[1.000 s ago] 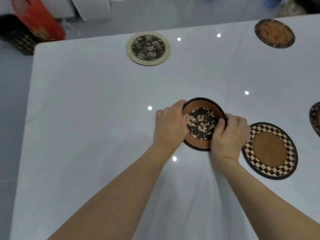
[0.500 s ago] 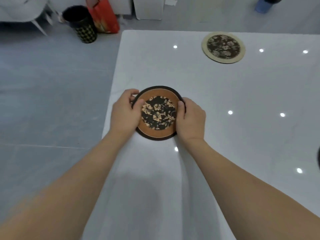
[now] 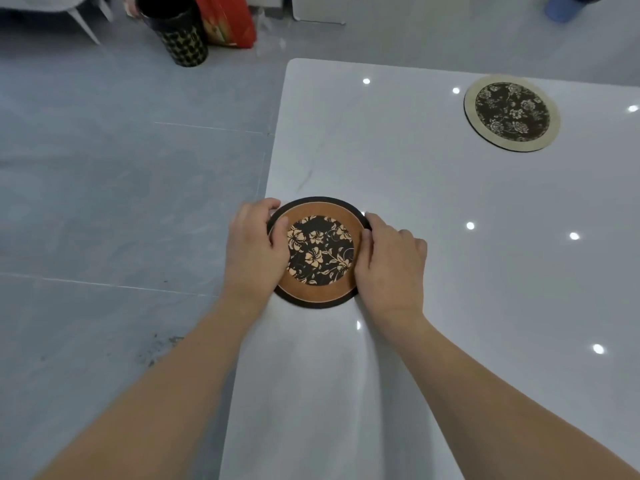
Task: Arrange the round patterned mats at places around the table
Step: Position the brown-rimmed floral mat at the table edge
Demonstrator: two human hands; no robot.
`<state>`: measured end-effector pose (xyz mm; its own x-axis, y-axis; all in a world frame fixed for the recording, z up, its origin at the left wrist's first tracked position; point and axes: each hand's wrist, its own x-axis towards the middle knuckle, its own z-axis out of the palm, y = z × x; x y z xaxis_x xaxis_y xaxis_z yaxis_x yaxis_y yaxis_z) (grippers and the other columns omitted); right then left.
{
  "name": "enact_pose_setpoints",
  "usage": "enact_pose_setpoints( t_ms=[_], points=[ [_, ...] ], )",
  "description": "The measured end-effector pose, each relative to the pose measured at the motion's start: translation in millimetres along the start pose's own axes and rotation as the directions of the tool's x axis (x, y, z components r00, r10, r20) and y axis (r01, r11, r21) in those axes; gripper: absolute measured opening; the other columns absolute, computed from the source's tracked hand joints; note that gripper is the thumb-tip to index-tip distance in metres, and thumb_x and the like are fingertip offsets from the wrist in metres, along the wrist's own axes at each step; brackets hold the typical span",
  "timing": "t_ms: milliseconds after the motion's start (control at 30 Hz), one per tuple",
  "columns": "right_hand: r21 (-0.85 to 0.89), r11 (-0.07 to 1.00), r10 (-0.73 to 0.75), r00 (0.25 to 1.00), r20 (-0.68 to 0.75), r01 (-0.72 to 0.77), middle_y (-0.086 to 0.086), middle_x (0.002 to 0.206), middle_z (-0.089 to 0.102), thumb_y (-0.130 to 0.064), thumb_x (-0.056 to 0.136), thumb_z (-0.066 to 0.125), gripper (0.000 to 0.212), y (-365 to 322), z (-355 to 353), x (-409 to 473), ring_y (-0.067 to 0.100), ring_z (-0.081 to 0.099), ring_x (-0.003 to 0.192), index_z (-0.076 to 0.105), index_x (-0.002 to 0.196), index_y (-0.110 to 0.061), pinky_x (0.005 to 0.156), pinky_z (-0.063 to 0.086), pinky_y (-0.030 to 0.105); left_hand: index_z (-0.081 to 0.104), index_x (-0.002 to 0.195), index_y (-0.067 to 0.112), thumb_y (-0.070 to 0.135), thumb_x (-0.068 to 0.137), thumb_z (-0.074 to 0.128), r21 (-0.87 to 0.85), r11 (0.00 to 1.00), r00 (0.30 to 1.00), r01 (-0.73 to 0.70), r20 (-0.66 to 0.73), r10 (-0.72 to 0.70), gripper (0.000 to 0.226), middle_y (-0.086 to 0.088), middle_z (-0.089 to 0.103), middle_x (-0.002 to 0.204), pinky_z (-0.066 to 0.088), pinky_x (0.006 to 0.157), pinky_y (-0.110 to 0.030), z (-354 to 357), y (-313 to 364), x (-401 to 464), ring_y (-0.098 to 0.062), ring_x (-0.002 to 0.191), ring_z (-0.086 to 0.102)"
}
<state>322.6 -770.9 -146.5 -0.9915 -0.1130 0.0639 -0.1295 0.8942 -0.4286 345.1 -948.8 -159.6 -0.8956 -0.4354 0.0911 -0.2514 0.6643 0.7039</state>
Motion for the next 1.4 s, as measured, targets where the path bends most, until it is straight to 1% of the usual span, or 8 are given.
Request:
enact_pose_setpoints(
  t_ms=[333, 500, 600, 933, 1100, 1200, 1300, 1400],
  points=[
    [0.02, 0.999, 0.027, 1.0, -0.007, -0.027, 0.0, 0.075, 0.063, -0.024, 0.097, 0.034, 0.031, 1.0, 0.5, 0.8, 0.019, 0.045, 0.071, 0.058, 0.116, -0.022, 0.08, 0.028, 0.033, 0.06, 0.102, 0.009, 0.014, 0.093, 0.056, 0.064, 0.997, 0.996, -0.048, -0.077, 0.053, 0.011, 0.002, 0.052, 0.09, 0.041, 0.079, -0.027, 2.6, 1.8, -1.6, -0.015, 0.086, 0.05],
    [0.019, 0.999, 0.028, 1.0, -0.002, -0.028, 0.0, 0.075, 0.063, -0.023, 0.097, 0.035, 0.03, 0.7, -0.3, 1.2, 0.018, 0.043, 0.071, 0.058, 0.116, -0.022, 0.08, 0.026, 0.031, 0.054, 0.093, 0.012, 0.012, 0.093, 0.053, -0.025, 1.0, 0.999, 0.003, -0.051, -0.004, 0.001, 0.002, 0.05, 0.083, 0.035, 0.069, -0.016, 2.2, -1.1, -1.3, -0.014, 0.076, 0.047],
    [0.025, 0.999, 0.031, 1.0, -0.002, -0.031, 0.001, 0.076, 0.063, -0.022, 0.097, 0.036, 0.029, -0.4, -1.1, 1.2, 0.021, 0.048, 0.073, 0.058, 0.116, -0.021, 0.081, 0.029, 0.032, 0.052, 0.089, 0.016, 0.011, 0.093, 0.052, -0.096, 0.995, 0.999, 0.026, -0.044, -0.031, 0.006, 0.001, 0.049, 0.078, 0.035, 0.064, -0.01, 0.3, -1.2, -0.8, -0.013, 0.07, 0.047],
    [0.025, 0.999, 0.037, 0.999, 0.0, -0.037, 0.001, 0.076, 0.063, -0.022, 0.096, 0.037, 0.029, -1.8, -1.1, 0.9, 0.022, 0.05, 0.075, 0.058, 0.116, -0.02, 0.082, 0.03, 0.033, 0.053, 0.09, 0.014, 0.013, 0.094, 0.053, -0.092, 0.995, 0.997, 0.047, -0.054, -0.052, 0.004, -0.003, 0.054, 0.081, 0.037, 0.064, -0.014, 0.7, -0.9, -2.3, -0.016, 0.072, 0.05],
    [0.01, 1.0, 0.024, 1.0, -0.015, -0.024, -0.001, 0.076, 0.063, -0.023, 0.097, 0.034, 0.03, -0.7, 0.4, 0.1, 0.017, 0.041, 0.072, 0.056, 0.118, -0.021, 0.081, 0.025, 0.031, 0.054, 0.091, 0.013, 0.014, 0.095, 0.052, -0.107, 0.993, 0.997, 0.052, -0.058, -0.059, 0.005, -0.004, 0.054, 0.082, 0.04, 0.068, -0.023, 0.4, -0.6, -3.2, -0.016, 0.074, 0.05],
    [0.018, 1.0, 0.024, 1.0, -0.013, -0.024, -0.001, 0.077, 0.062, -0.024, 0.098, 0.033, 0.031, -0.5, 0.8, 0.0, 0.019, 0.046, 0.074, 0.056, 0.117, -0.021, 0.082, 0.027, 0.032, 0.057, 0.094, 0.013, 0.015, 0.095, 0.052, -0.12, 0.991, 0.996, 0.052, -0.063, -0.06, 0.006, -0.004, 0.056, 0.085, 0.041, 0.071, -0.024, 0.3, -1.4, -4.3, -0.015, 0.077, 0.051],
    [0.03, 0.999, 0.026, 1.0, -0.012, -0.025, -0.001, 0.076, 0.061, -0.024, 0.098, 0.031, 0.031, -0.6, 1.2, 0.1, 0.019, 0.044, 0.073, 0.056, 0.116, -0.021, 0.081, 0.028, 0.032, 0.06, 0.1, 0.013, 0.016, 0.096, 0.053, -0.145, 0.988, 0.995, 0.056, -0.069, -0.067, 0.009, -0.004, 0.059, 0.089, 0.042, 0.074, -0.02, -0.2, -1.9, -4.5, -0.013, 0.079, 0.053],
    [0.035, 0.999, 0.033, 0.999, -0.018, -0.033, -0.001, 0.078, 0.062, -0.025, 0.099, 0.029, 0.032, 1.2, 2.0, 0.7, 0.02, 0.045, 0.074, 0.055, 0.117, -0.022, 0.082, 0.027, 0.031, 0.061, 0.105, 0.016, 0.018, 0.096, 0.053, -0.21, 0.974, 0.99, 0.086, -0.093, -0.107, 0.012, 0.007, 0.057, 0.079, 0.042, 0.066, -0.011, -1.0, -2.8, -4.4, -0.002, 0.067, 0.052]
  ],
)
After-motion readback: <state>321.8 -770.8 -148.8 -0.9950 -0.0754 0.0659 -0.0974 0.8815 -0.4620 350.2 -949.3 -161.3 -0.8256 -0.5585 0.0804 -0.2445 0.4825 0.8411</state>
